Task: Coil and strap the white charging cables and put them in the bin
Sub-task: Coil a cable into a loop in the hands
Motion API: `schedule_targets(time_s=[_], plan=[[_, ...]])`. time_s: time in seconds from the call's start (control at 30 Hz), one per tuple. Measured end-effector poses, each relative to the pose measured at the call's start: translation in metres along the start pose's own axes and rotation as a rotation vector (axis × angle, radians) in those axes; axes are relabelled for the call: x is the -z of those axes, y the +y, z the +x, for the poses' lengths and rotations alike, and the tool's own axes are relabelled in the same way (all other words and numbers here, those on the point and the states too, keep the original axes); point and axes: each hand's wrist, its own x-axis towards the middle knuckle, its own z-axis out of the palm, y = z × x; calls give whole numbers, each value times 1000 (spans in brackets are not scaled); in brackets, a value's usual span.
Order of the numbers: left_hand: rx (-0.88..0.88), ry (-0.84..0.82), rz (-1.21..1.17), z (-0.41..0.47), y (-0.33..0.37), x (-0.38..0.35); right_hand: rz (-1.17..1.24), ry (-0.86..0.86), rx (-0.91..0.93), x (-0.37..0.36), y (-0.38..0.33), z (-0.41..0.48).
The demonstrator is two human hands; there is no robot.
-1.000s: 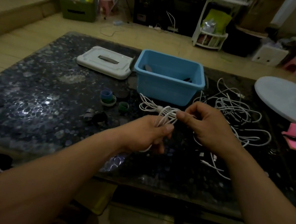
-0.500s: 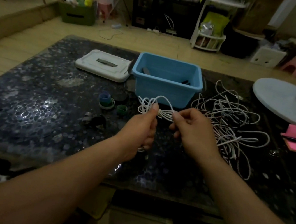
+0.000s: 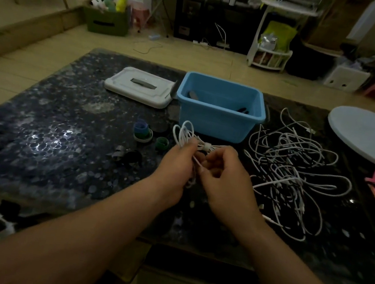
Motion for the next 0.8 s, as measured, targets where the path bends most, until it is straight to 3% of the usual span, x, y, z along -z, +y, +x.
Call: schedule_targets(time_s=[0.2,0.27,0.43,0.53,0.63,0.7,0.8], plan=[[18,11,-460,15,35,16,-491,-55,165,25,21,12],[-17,22,-458,22,49,30,-567,-41,183,44,34,19],[-176,16,-30,24,60,53,-426,-144,-13,102,44,29],[-226,-115,345,14,47,42,-232,-210,-54,114,35,33],[-257,-280,647,1,30,23,-148,-107,-31,110,29,38],[-288,-374,760,-5,20,13,-94,-42,-18,103,27,42],[-228,-479,702,-10,9,5,-41,20,4,96,29,46]])
